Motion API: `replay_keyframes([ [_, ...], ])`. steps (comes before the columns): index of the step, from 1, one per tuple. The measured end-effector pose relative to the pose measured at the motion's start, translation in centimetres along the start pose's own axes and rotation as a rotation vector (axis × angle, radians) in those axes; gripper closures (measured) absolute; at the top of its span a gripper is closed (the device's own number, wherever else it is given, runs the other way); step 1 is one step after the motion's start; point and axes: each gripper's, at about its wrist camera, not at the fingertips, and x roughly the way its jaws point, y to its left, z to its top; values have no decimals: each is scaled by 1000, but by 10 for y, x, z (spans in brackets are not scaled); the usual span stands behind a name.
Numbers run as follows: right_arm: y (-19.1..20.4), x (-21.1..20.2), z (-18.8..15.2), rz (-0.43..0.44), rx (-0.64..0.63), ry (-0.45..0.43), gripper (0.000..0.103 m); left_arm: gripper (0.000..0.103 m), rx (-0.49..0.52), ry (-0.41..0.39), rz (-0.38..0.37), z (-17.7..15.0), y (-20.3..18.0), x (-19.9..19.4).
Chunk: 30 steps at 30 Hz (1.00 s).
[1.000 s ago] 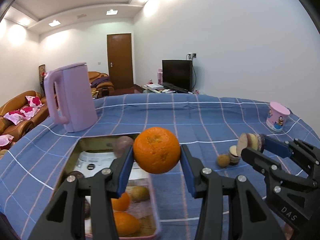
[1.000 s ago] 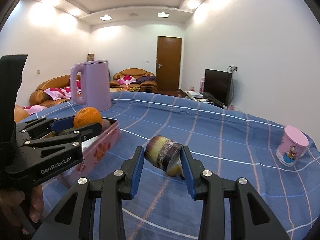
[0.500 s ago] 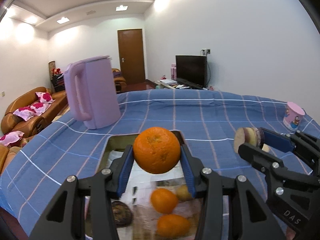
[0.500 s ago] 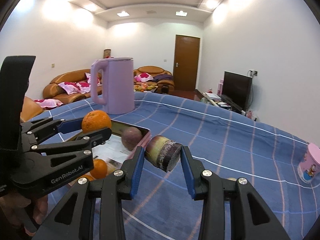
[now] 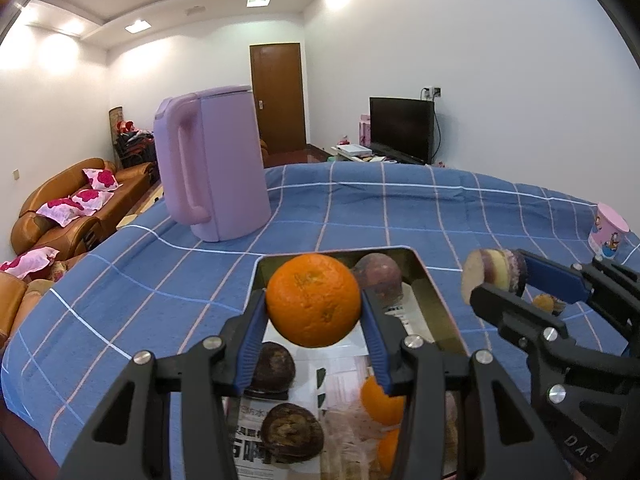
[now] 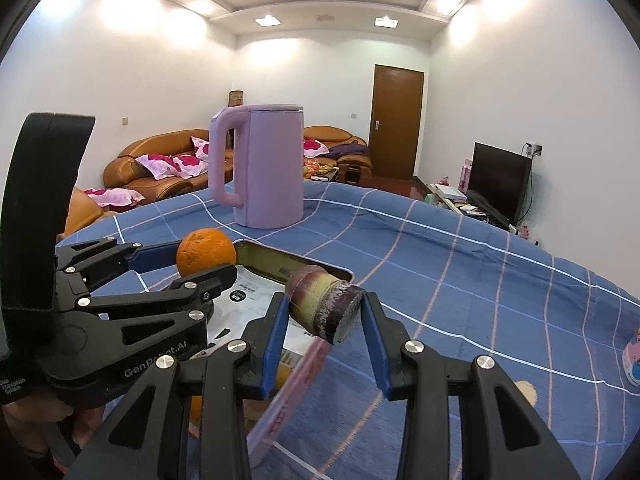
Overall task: Organize fruits
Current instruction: 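Open the left gripper to drop the orange into the tin while the right drops the striped can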
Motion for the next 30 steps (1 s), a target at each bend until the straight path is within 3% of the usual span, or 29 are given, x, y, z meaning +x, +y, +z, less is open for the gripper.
replay_keyframes([
  [30, 19, 45, 3, 38, -27, 96, 63, 55, 15, 119, -9, -4, 20, 32],
])
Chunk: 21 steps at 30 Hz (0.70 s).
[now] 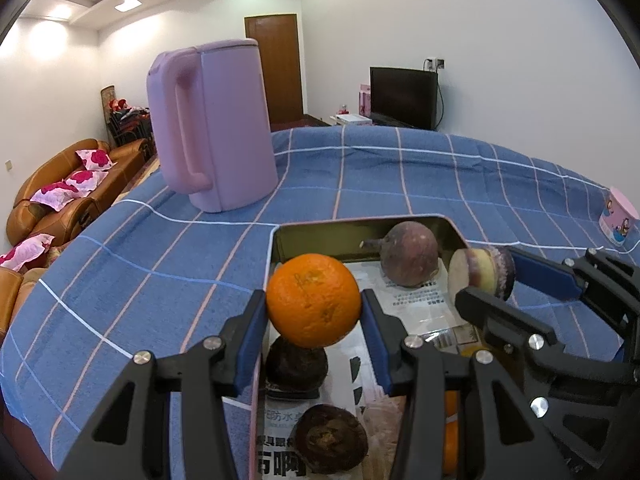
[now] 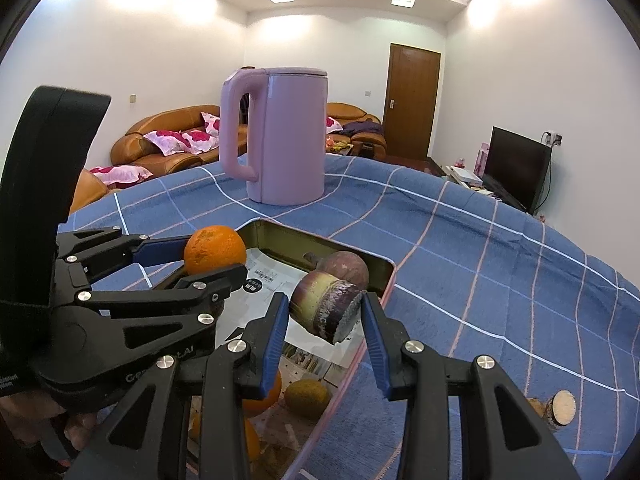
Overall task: Organize fruits
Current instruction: 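Open the left gripper to drop the orange into the tin while the right drops the striped can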
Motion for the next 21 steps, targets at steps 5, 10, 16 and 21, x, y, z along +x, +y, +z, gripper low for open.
replay_keyframes([
  [5, 2, 5, -3, 11, -7, 25, 63, 55, 10, 7, 5, 1, 0, 1],
  [10, 0, 8, -4, 24, 1, 42, 63, 54, 26, 13, 12, 1, -2, 1],
  [16, -2, 9, -5, 35, 13, 48, 62, 53, 27, 16, 19, 1, -3, 0],
  [21, -3, 6, -5, 29, 14, 37, 62, 52, 29, 17, 12, 1, -5, -1],
])
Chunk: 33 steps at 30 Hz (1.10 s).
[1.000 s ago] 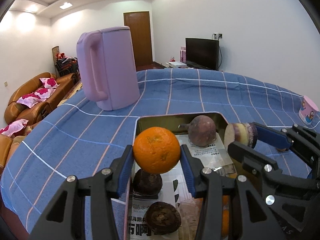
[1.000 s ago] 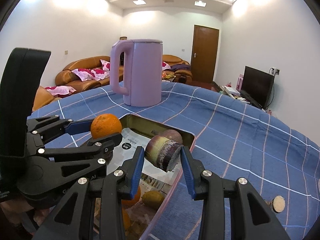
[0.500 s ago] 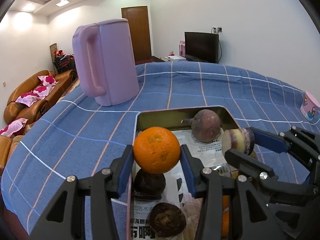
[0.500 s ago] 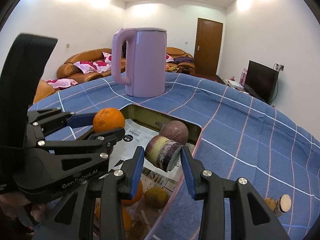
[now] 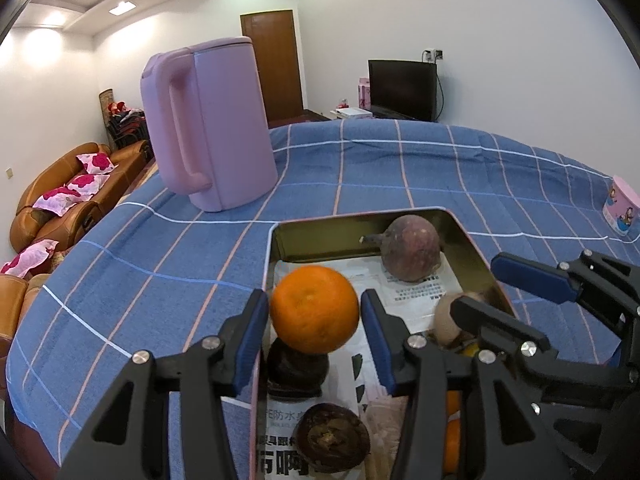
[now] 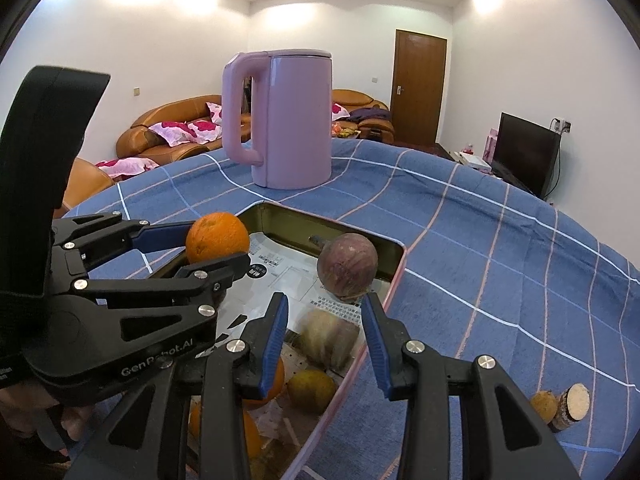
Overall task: Organize fruits
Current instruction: 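Open the left gripper to drop the orange into the tin while the right drops the striped can, then move both grippers away from the tin toward the jar and brown fruit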
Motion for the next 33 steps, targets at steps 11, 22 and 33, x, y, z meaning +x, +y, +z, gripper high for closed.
replay_keyframes([
  [11, -7, -9, -1, -28, 21, -18, 58, 33, -16, -24, 13, 3, 0, -9],
  [22, -40, -43, -12, -123, 34, -36, 51, 25, -26, -86, -45, 9, -29, -35],
  [33, -151, -70, -46, -351, 258, 34, 51, 20, 60, -91, -129, 12, -108, -38],
])
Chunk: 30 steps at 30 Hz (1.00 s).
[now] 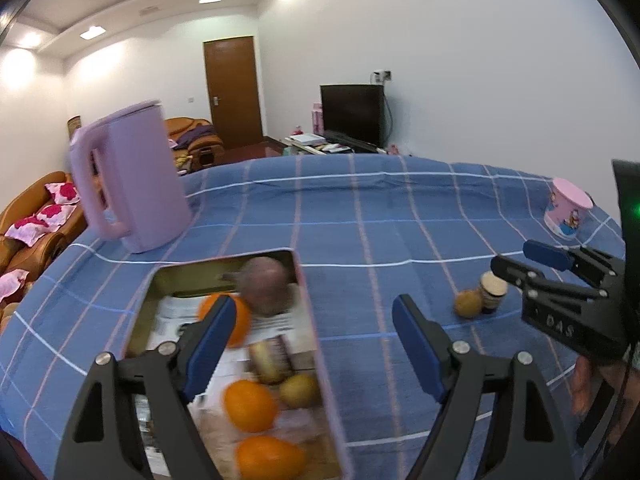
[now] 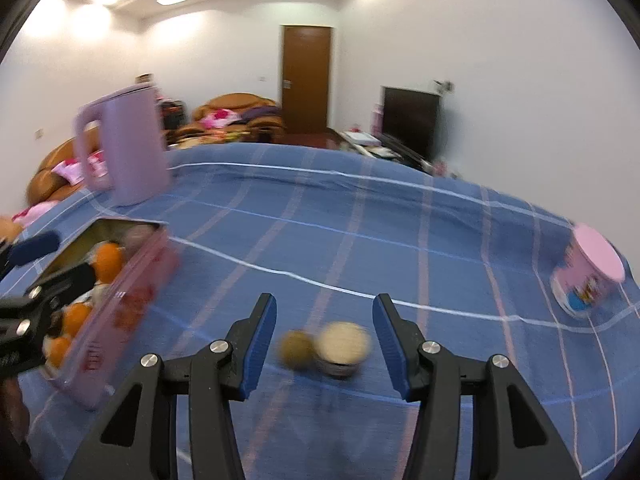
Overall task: Organize fruits
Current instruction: 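Move both grippers away from the tin toward the jar and brown fruit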
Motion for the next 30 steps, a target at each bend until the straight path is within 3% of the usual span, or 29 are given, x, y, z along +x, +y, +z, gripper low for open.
replay_keyframes([
  [6, -15, 16, -2, 22, 67, 38, 51, 20, 27, 18, -23, 2, -24, 13],
  [17, -6, 40, -2, 48, 68, 138, 51, 20, 26, 33, -37, 2, -28, 19],
  [22, -15, 38, -5, 59, 87, 162, 55, 20, 29, 43, -47, 3, -32, 22],
  [24, -11, 37, -6, 66, 73, 156, 68, 20, 33, 47, -56, 3, -35, 22],
  [30, -17, 24, -11, 37, 42, 130, 68, 20, 65, 57, -81, 4, -50, 26],
])
